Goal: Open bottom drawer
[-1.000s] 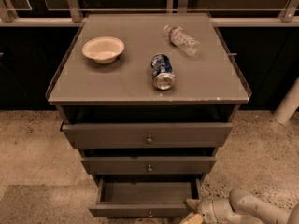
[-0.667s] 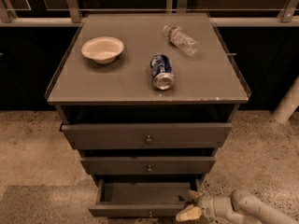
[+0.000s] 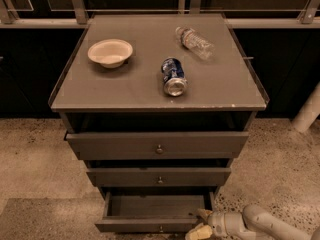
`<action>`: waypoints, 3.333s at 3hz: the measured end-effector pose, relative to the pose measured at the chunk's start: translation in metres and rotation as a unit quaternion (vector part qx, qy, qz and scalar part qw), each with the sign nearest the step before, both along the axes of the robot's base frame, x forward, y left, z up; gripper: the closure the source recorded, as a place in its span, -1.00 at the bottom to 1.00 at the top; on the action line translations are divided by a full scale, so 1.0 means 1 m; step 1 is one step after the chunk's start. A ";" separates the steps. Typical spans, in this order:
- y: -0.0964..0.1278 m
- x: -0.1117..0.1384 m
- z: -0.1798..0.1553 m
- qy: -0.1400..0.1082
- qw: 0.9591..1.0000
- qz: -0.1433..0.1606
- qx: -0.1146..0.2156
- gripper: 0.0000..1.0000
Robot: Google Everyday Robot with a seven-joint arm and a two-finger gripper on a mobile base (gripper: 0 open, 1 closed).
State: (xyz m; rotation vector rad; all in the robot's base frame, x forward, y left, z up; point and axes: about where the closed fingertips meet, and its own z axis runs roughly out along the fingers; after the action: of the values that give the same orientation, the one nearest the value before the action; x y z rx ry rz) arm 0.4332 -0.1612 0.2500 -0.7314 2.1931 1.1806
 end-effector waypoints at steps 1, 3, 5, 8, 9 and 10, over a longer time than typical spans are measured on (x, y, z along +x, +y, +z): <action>0.006 -0.007 -0.022 0.017 1.000 0.008 -0.005 -1.00; 0.010 -0.002 -0.020 0.013 1.000 0.014 -0.006 -1.00; 0.003 -0.036 -0.012 0.083 0.996 0.040 0.007 -1.00; -0.013 -0.061 -0.003 0.134 0.991 0.030 0.008 -1.00; -0.012 -0.056 0.004 0.129 0.991 0.039 0.011 -1.00; -0.024 -0.044 0.036 0.094 0.995 0.034 0.005 -1.00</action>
Offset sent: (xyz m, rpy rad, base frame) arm 0.0007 0.0185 -0.0550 -0.0270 0.0461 0.0421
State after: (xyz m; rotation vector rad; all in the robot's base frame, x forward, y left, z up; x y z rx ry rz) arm 0.3890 -0.1850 0.2861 -0.7209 2.3290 1.3418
